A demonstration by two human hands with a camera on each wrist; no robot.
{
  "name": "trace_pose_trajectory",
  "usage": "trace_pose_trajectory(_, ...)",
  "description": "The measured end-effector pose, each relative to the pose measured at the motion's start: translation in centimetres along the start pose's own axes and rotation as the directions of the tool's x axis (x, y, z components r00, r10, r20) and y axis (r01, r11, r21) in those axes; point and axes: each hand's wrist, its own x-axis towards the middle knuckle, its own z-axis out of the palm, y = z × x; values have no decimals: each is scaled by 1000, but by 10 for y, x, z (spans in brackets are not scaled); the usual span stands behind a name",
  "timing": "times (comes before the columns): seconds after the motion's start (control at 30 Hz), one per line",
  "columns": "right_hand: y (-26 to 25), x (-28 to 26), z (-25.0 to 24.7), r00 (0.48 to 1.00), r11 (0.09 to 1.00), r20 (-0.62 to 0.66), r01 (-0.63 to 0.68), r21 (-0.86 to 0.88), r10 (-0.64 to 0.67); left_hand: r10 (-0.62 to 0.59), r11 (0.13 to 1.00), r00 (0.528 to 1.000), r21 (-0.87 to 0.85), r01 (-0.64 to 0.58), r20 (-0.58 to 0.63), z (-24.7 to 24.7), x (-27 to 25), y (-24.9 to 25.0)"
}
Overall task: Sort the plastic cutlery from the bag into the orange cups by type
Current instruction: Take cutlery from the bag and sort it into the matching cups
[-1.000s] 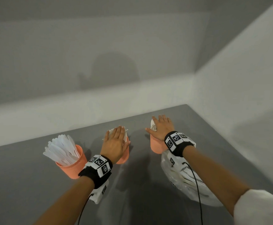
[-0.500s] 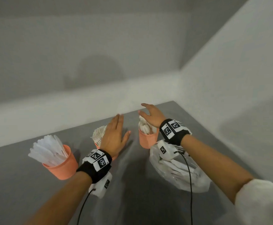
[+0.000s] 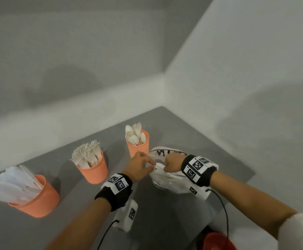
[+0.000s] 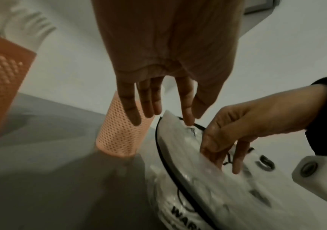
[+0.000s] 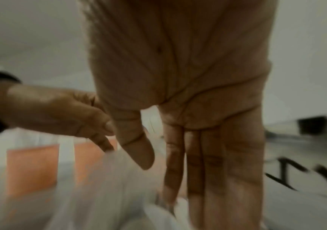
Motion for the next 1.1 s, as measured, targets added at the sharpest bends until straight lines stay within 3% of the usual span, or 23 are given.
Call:
trace_pose_trajectory(0.1, 14, 13, 18, 999, 998, -21, -34, -48, 33, -126, 992, 986, 4, 126, 108, 12, 5, 2)
trace_pose_trajectory(0.23, 19, 20, 28, 998, 999, -37, -47, 21, 48, -183, 982, 983, -51, 184, 34, 14, 11, 8)
trace_pose_trajectory(0.63, 12, 33, 37, 987, 984, 34, -158, 87, 156, -176, 982, 984, -80, 173, -31, 15, 8, 2)
trace_pose_trajectory(0.8, 18, 36, 32, 971, 944, 52, -237, 230, 231, -175, 983, 984, -65, 172, -36, 10, 8, 1)
trace_pose_trajectory(0.97, 28, 34, 26, 977, 914, -42, -181, 363, 210, -164, 985, 986, -66, 162, -33, 9, 10, 5)
trace_pose_trajectory(1.1, 33, 30, 24, 987, 920, 30, -157, 360, 157, -178, 983, 984, -55, 176, -24, 9, 11, 8)
